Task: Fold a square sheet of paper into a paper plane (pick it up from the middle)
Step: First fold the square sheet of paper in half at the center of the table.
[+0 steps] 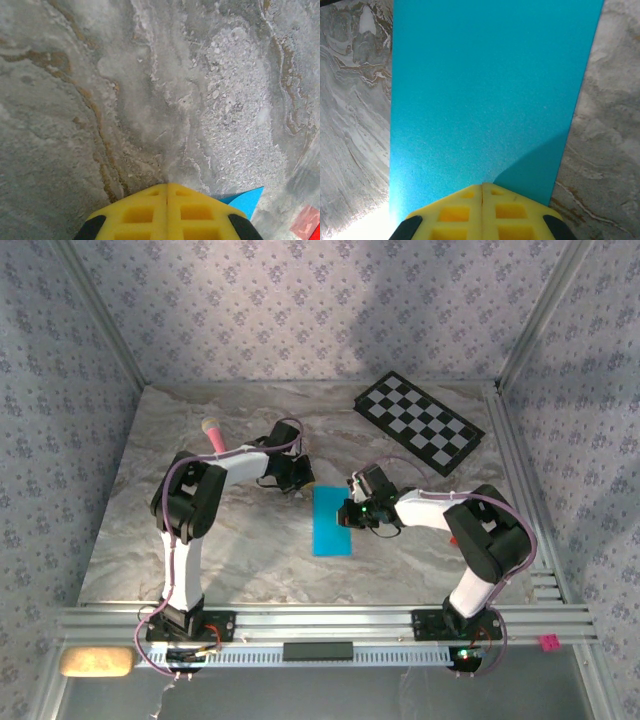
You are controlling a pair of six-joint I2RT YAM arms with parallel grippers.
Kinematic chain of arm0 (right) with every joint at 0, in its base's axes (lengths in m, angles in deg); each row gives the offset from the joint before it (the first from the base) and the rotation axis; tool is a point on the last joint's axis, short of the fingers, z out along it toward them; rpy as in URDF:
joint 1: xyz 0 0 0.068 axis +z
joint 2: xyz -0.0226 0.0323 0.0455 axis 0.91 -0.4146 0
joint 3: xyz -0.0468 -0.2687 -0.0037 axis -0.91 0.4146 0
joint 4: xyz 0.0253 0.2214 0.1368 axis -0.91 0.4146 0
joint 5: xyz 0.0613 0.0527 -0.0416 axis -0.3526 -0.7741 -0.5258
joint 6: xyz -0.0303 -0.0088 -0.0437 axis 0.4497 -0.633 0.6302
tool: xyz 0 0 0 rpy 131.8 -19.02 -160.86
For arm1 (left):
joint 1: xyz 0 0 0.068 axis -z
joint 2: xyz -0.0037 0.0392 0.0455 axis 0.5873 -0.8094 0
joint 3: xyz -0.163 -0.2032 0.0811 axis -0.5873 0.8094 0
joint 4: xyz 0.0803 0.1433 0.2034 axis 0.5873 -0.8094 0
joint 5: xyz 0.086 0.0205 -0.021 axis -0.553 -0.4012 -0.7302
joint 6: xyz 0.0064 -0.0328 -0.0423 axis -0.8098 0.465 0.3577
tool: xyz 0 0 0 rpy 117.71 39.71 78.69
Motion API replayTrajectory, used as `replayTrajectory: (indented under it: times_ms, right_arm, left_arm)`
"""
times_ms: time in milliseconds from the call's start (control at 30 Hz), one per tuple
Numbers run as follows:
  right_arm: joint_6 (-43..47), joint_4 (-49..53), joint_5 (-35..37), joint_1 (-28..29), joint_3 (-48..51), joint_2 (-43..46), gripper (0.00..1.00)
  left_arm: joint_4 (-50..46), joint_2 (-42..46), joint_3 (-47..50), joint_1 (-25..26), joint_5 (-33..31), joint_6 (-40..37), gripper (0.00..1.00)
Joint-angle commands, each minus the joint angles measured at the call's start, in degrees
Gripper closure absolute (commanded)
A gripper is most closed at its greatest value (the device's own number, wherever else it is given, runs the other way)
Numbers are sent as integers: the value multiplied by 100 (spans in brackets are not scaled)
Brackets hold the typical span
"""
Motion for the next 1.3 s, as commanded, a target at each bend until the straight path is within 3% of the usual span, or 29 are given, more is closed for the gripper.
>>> replayTrajectory:
  times_ms: [0, 167, 267, 533, 933, 1267]
  right_arm:
    - [139, 1301, 534, -22, 396, -320, 100]
    - [190, 1334, 551, -40, 355, -337, 100]
    - [210, 1356, 538, -49, 316, -364, 100]
    - [200, 1366, 545, -57, 317, -375, 100]
    - [210, 1362, 564, -63, 375, -398, 100]
    - [227, 1393, 557, -90, 347, -394, 100]
  left_arm:
    - [-146, 263, -147, -79, -403, -212, 95]
    - [-62, 733, 47, -16, -74, -645, 94]
    - [233, 853, 278, 56, 529, -915, 94]
    - [960, 334, 493, 199, 1858, -994, 94]
    - [1014, -43, 842, 64, 1121, -1061, 94]
    - [1561, 39, 1043, -86, 590, -689, 91]
